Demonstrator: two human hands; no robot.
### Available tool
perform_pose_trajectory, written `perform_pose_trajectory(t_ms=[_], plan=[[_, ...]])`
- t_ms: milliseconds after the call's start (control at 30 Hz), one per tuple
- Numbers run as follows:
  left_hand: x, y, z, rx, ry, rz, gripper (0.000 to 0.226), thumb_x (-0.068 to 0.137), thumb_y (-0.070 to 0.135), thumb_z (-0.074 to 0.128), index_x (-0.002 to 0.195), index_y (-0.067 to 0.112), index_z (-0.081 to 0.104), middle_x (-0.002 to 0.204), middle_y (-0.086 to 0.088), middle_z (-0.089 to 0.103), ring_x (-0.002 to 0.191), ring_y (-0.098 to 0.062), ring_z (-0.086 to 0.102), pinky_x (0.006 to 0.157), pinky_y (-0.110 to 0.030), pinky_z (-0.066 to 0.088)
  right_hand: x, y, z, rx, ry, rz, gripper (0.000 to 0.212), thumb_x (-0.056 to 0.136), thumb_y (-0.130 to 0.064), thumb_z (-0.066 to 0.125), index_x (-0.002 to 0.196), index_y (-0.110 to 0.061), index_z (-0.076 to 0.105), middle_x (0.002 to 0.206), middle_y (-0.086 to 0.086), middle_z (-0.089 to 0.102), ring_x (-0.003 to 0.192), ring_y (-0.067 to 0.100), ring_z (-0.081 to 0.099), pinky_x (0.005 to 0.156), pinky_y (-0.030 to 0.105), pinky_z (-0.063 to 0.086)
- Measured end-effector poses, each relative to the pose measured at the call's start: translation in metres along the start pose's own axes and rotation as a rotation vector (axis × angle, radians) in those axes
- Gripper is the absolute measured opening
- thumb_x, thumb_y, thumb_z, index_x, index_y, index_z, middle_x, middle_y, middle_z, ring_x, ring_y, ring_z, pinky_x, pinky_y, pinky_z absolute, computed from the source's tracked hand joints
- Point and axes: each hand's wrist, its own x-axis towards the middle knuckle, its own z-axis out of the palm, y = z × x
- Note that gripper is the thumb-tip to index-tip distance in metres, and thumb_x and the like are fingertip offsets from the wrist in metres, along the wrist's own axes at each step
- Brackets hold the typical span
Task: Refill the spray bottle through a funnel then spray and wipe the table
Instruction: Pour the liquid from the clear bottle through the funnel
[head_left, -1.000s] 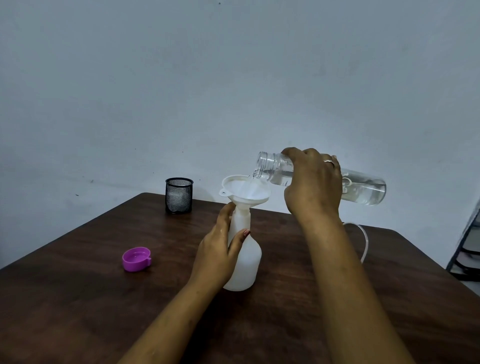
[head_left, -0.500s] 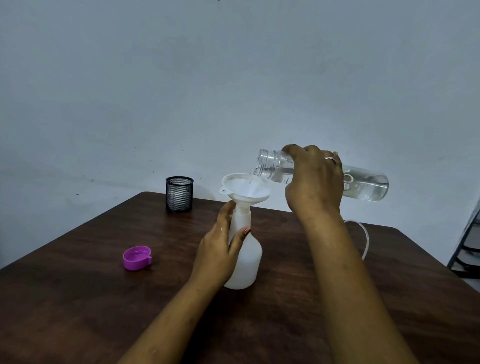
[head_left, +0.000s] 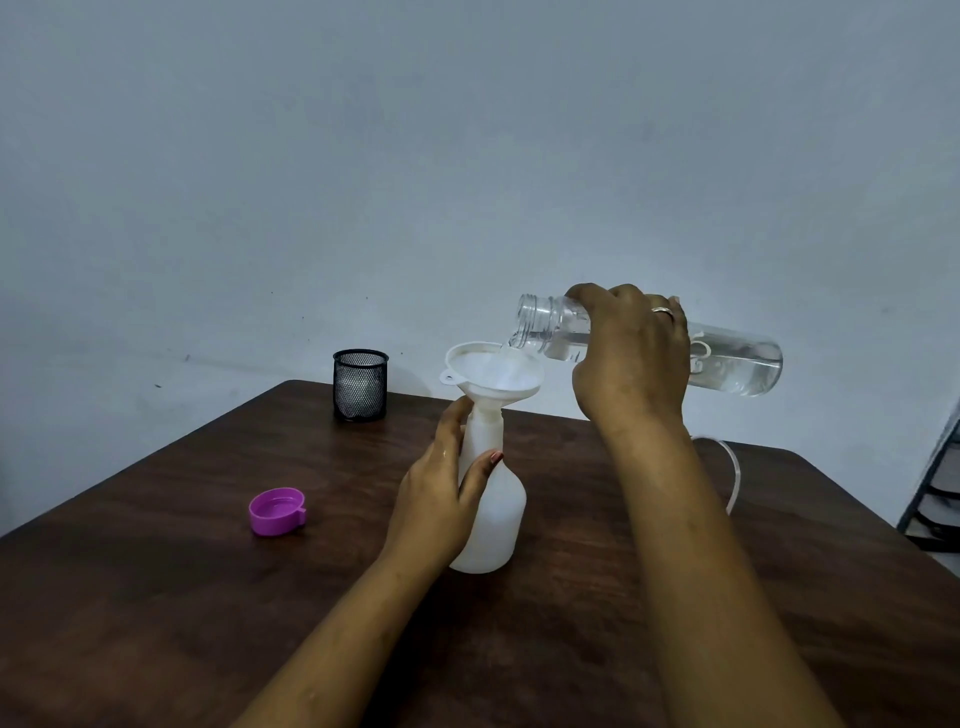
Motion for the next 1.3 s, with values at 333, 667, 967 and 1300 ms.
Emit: perform_pose_trajectory(t_ms=[333,667,967,1300], plan=[[-0.0014,0.0014,-0.0005,-0.002,-0.001,-0.002,0.056,0.092,0.039,0.048,0.142,0.031,0.025,0.140,0.004,0.048,0.126,-0.013,0.047,0.094,-0.021,0.036,-0.0002,-0.0001,0.0000,-0.008,0.009,-0.006,0.060,0.081,0.006,0.052,0.131,-0.026,0.052,0.121,0.007,0.058,0.122,0.031,0.047,0.119,0.037,0.012],[-0.0003,0.0010,0.0001,0.008,0.000,0.003,0.056,0.093,0.039,0.048,0.143,0.030,0.025,0.140,0.004,0.047,0.126,-0.014,0.047,0.092,-0.021,0.035,0.0004,-0.0004,0.0002,-0.013,0.007,-0.009,0.060,0.081,0.006,0.051,0.131,-0.026,0.052,0.122,0.007,0.058,0.123,0.031,0.046,0.119,0.037,0.011],[0.0003,0.0000,0.0008,0.004,-0.006,-0.004,0.056,0.092,0.040,0.048,0.143,0.031,0.025,0.140,0.004,0.047,0.126,-0.014,0.047,0.092,-0.021,0.036,0.0005,0.0003,-0.0007,-0.013,0.007,-0.010,0.061,0.080,0.006,0.053,0.131,-0.026,0.052,0.123,0.007,0.058,0.123,0.031,0.046,0.119,0.037,0.010],[0.0001,-0.0001,0.0006,0.001,-0.003,0.001,0.055,0.092,0.041,0.048,0.142,0.031,0.026,0.139,0.004,0.048,0.126,-0.014,0.047,0.094,-0.023,0.037,-0.0002,-0.0004,-0.0011,-0.019,0.011,-0.013,0.060,0.081,0.006,0.052,0.132,-0.026,0.052,0.123,0.007,0.057,0.123,0.030,0.046,0.119,0.037,0.009]])
